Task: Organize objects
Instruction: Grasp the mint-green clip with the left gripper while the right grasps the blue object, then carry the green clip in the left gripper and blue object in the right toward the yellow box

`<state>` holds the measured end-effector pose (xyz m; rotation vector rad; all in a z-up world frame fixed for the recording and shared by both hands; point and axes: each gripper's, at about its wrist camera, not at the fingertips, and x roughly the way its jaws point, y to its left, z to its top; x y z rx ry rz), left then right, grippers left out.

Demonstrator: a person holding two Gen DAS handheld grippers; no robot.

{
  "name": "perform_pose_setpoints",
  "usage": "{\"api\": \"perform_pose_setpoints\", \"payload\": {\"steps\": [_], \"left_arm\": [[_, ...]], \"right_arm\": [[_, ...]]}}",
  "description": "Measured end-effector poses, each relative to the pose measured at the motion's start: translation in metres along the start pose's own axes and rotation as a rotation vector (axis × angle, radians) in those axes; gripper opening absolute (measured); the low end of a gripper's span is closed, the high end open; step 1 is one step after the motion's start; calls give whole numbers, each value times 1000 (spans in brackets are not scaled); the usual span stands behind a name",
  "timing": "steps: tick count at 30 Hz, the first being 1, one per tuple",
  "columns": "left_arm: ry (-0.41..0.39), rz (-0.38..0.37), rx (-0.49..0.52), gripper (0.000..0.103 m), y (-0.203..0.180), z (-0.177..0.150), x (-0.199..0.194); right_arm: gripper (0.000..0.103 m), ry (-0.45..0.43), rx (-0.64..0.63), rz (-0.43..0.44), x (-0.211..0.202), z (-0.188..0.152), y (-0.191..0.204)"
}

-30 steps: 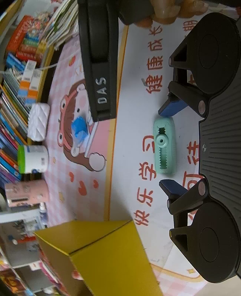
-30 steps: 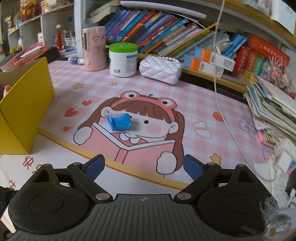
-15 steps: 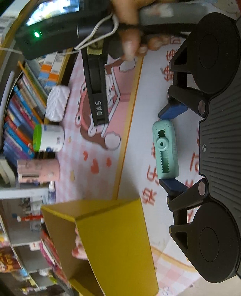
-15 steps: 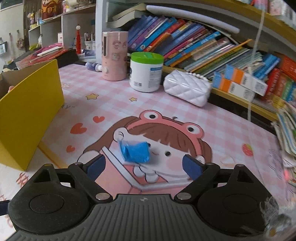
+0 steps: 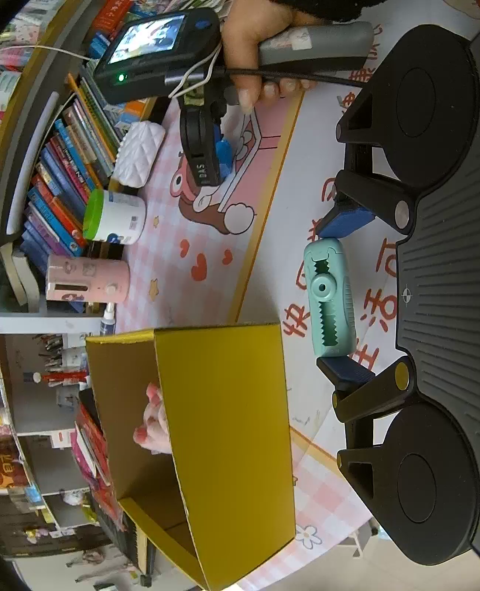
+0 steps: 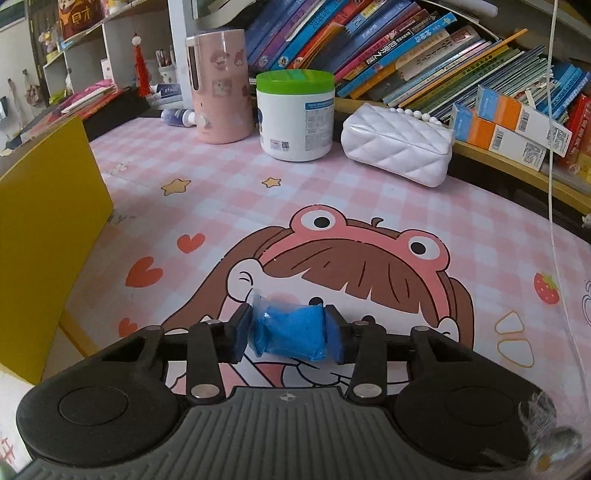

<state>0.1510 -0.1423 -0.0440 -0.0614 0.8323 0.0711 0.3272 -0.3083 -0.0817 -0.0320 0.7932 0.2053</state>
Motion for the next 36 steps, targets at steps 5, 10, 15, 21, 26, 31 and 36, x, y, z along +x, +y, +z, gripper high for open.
{"api": "perform_pose_setpoints", "payload": {"steps": [5,10,15,21,26,31,36], "left_arm": [[-22,-7,-8,68,6,2,-4],[-52,-16,-18,68,15,2,-11],[-89,-21,-34,68,31,2,-23],[-121,-26,-46,68,58,-4,-40],[-139,-19,-57,68,85,-14,-57],[-147,-12,-66,68,110,-23,-71],[-157,-22,-57,68,126,-31,-82]], "right_arm": [[37,-35,19,-19,-24,-2,5],[37,-35,53,-49,-58,-14,20],[37,-48,53,-47,-99,-28,49],[37,-71,50,-57,-144,-44,87],[37,-73,13,-84,-168,-64,120],[37,-70,-47,-123,-181,-83,151],[37,-69,-63,-150,-193,-95,173]]}}
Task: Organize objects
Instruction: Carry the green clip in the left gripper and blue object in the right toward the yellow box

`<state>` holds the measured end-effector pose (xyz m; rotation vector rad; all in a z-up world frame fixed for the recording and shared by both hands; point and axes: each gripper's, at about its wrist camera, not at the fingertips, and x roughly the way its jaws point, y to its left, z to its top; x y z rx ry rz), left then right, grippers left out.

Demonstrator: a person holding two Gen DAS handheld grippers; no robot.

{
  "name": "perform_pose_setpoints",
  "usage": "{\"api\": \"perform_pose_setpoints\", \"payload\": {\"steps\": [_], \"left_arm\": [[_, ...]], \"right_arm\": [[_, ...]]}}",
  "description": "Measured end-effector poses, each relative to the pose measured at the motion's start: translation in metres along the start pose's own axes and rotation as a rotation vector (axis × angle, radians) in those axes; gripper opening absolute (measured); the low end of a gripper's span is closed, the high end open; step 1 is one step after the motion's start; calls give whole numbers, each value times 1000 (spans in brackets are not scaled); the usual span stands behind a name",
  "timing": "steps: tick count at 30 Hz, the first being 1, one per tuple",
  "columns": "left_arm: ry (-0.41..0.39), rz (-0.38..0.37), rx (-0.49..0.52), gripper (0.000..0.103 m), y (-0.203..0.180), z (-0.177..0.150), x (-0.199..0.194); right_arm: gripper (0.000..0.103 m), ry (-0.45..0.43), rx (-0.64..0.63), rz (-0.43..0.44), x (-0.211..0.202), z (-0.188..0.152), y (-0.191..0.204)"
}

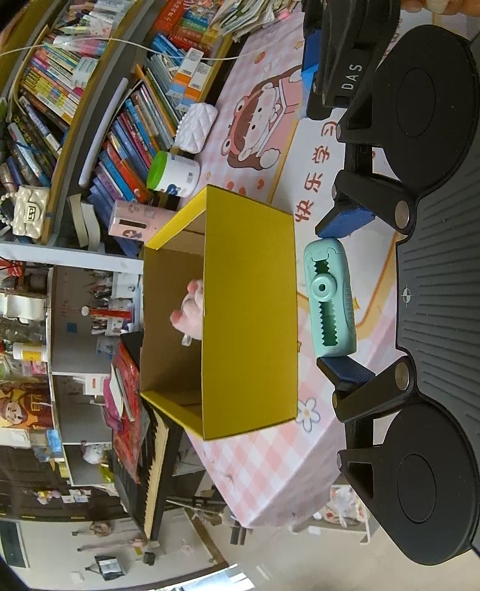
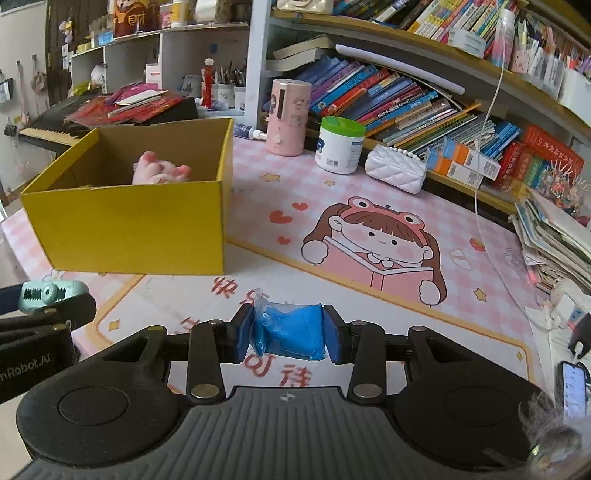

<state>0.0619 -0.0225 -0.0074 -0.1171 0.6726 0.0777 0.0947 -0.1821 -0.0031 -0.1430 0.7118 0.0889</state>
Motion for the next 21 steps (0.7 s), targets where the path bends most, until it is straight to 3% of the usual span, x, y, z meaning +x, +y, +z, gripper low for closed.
{"api": "perform_pose_setpoints", "payload": {"steps": [21], "left_arm": [[-16,-32,62,68,49,-21,-36]], "right_arm": [[37,29,64,-17,-37,-34,55]]}}
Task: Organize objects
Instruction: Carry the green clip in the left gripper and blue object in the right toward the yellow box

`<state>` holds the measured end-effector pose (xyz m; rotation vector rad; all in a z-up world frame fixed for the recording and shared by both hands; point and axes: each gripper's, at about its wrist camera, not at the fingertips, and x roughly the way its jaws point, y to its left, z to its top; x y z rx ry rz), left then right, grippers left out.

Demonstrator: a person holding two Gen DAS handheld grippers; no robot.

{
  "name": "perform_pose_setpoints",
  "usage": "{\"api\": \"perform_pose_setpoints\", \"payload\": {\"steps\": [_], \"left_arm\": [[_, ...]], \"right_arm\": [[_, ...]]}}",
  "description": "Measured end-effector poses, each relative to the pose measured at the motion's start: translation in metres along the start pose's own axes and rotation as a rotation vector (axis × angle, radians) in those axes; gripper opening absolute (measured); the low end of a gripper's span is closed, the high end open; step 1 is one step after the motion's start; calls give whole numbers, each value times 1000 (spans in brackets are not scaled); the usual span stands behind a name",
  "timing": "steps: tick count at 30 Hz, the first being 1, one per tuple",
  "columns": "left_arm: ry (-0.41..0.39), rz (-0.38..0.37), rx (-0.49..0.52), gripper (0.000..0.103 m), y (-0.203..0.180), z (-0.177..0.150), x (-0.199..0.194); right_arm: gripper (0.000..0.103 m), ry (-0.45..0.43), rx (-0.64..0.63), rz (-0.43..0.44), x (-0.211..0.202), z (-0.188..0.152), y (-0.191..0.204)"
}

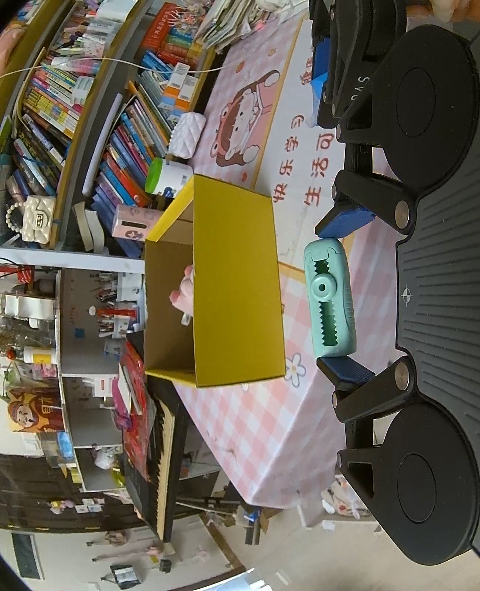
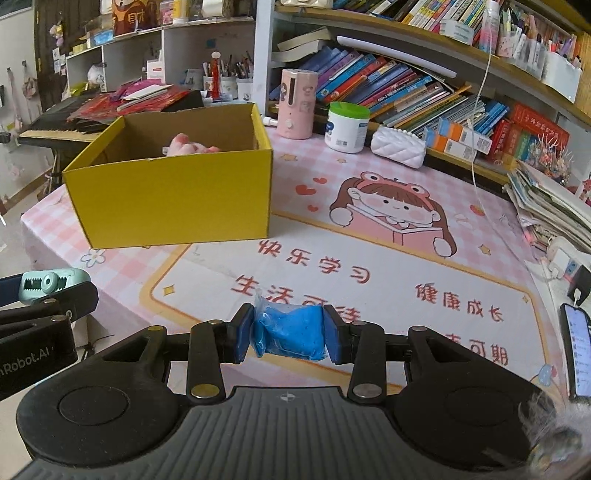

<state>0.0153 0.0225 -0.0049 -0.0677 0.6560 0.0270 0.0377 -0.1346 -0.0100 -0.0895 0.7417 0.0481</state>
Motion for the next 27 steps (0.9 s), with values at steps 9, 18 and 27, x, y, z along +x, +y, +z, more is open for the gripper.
{"api": "perform_pose_setpoints", "payload": {"steps": [9,18,27], "left_arm": [[-7,12,0,68,20,-7,-11],[-21,27,-18,68,36,-9,-20],[-28,35,-37,68,40,-6,-20]], "right_arm": [[37,4,-5,14,-7,-8,22],[37,11,-25,35,-12,-9,39],[37,8,-60,54,-11,-4,48]]}}
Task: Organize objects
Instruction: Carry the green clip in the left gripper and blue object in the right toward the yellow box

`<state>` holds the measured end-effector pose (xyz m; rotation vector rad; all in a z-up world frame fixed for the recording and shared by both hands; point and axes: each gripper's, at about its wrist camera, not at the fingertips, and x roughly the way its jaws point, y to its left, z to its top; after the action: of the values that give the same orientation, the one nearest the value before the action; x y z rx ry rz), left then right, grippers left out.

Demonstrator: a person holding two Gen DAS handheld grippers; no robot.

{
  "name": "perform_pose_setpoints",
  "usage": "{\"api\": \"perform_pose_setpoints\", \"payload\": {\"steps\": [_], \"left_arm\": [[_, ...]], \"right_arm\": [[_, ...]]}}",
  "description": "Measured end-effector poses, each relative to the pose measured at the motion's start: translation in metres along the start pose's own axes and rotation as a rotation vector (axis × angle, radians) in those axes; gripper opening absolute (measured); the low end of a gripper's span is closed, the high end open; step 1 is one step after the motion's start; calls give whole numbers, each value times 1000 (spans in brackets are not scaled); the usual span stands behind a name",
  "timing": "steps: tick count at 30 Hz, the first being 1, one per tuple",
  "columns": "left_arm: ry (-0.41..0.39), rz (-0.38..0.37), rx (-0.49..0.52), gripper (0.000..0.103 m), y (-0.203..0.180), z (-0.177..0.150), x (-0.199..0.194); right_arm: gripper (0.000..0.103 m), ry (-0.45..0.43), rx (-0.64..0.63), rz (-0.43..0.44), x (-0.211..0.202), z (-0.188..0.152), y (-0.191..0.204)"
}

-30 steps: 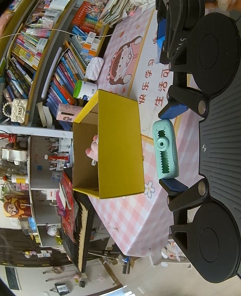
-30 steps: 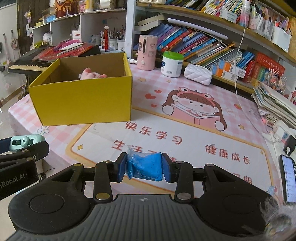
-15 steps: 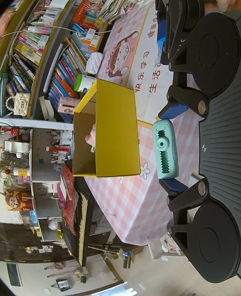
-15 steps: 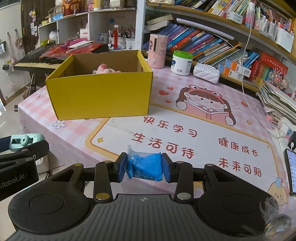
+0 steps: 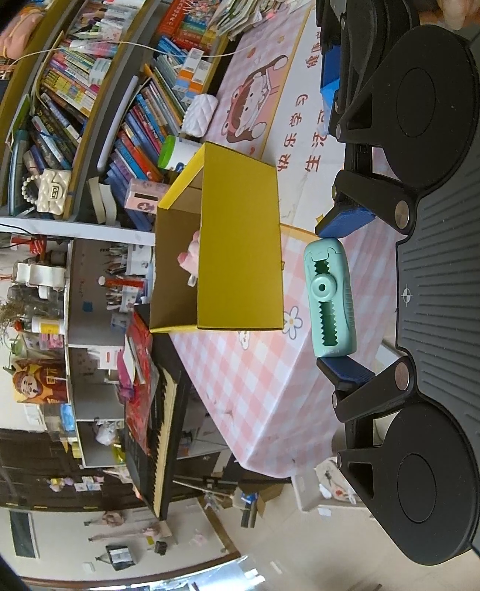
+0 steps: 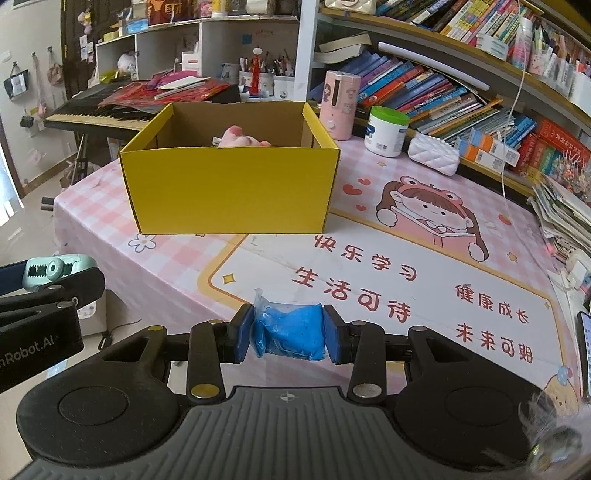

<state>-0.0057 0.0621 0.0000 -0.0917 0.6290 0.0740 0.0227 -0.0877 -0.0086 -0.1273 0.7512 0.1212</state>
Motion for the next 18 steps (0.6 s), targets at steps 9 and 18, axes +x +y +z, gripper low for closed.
{"api": "perform_pose_setpoints", "payload": {"steps": [9,18], "left_arm": [[-1,22,-19,68,0,10,12],[-101,33,-15,68,-9,45,19]], "right_arm": [[37,7,-20,24,16,12,0],[37,-90,-22,60,27,50,-7]]}}
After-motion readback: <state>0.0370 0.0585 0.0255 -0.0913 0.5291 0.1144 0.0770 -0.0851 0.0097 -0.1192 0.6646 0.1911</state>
